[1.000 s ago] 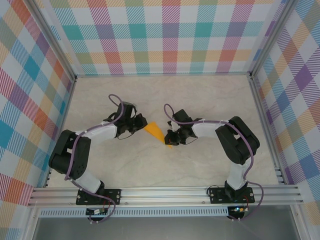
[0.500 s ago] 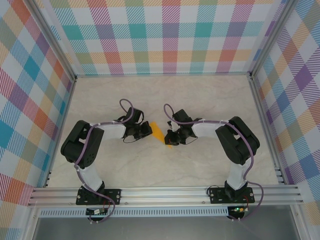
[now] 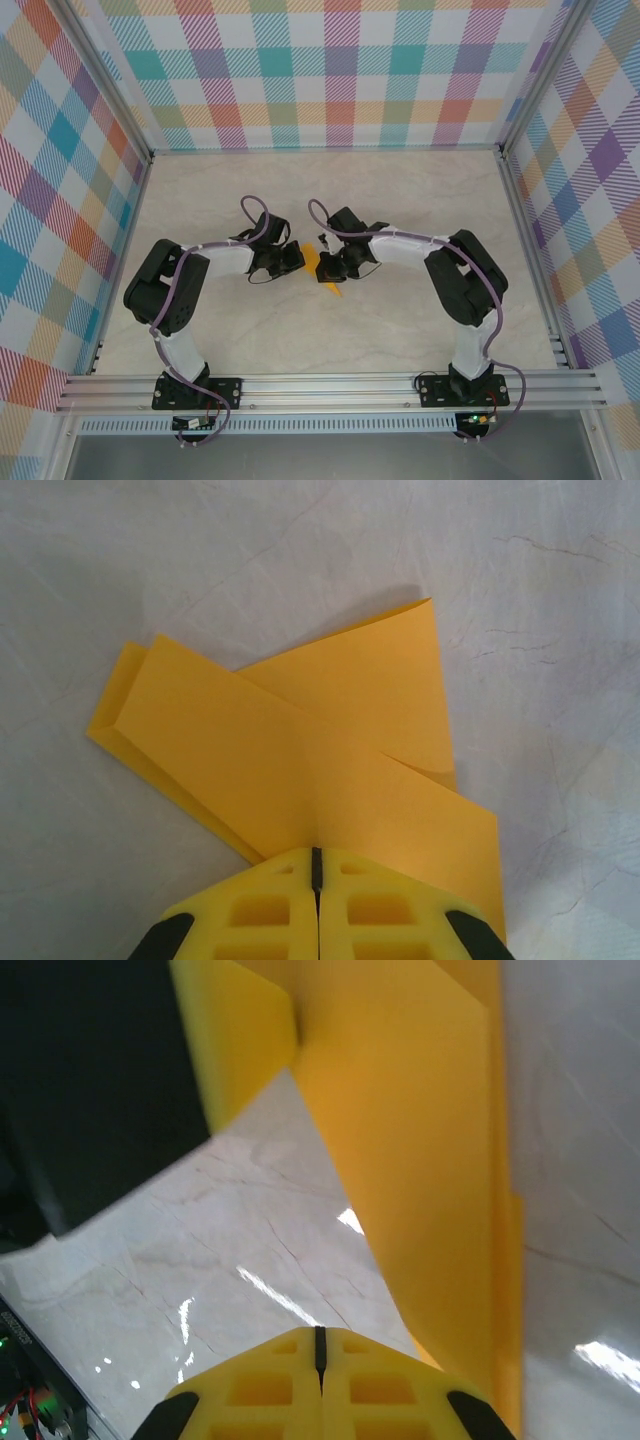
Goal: Fold a paper plane with a square sheet of paper (pick it up from the middle)
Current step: Fold the wing for the fifth time at the center of the table.
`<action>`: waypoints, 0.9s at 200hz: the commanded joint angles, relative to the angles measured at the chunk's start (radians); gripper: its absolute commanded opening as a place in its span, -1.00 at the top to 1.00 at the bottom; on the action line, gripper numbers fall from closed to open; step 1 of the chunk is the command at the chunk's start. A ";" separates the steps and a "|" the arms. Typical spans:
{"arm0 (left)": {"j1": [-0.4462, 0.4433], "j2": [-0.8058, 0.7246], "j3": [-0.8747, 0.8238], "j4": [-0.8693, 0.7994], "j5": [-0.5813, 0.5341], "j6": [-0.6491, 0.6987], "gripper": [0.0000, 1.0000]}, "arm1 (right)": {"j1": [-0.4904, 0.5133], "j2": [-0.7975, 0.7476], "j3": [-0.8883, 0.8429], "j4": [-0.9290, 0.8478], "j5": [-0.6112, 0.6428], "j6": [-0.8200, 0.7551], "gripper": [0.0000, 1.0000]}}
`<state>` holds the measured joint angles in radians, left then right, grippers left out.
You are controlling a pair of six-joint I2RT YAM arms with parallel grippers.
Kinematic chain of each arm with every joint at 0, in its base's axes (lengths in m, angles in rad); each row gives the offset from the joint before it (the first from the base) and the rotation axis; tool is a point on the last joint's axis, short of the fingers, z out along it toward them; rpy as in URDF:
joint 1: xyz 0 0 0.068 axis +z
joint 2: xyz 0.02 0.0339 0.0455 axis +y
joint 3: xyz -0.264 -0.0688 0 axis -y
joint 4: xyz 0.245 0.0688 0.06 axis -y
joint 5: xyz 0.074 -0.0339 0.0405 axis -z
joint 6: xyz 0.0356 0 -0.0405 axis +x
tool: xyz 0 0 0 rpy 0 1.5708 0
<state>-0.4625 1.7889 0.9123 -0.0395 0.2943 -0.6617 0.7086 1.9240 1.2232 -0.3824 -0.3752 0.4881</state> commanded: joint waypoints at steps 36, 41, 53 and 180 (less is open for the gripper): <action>-0.002 0.043 0.014 -0.082 -0.053 -0.001 0.88 | 0.008 0.129 0.141 -0.060 0.021 -0.009 0.90; -0.002 0.043 0.014 -0.084 -0.054 -0.001 0.88 | 0.008 0.136 0.147 -0.063 0.022 -0.008 0.90; -0.002 0.046 0.015 -0.087 -0.055 -0.001 0.88 | 0.008 0.148 0.159 -0.064 0.027 -0.005 0.90; -0.001 0.061 0.034 -0.137 -0.079 0.020 0.88 | -0.020 0.205 0.186 -0.001 -0.044 0.001 0.91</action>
<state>-0.4625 1.8046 0.9524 -0.0998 0.2882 -0.6605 0.6945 2.0975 1.3834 -0.3950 -0.4053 0.4896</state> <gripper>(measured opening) 0.059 0.048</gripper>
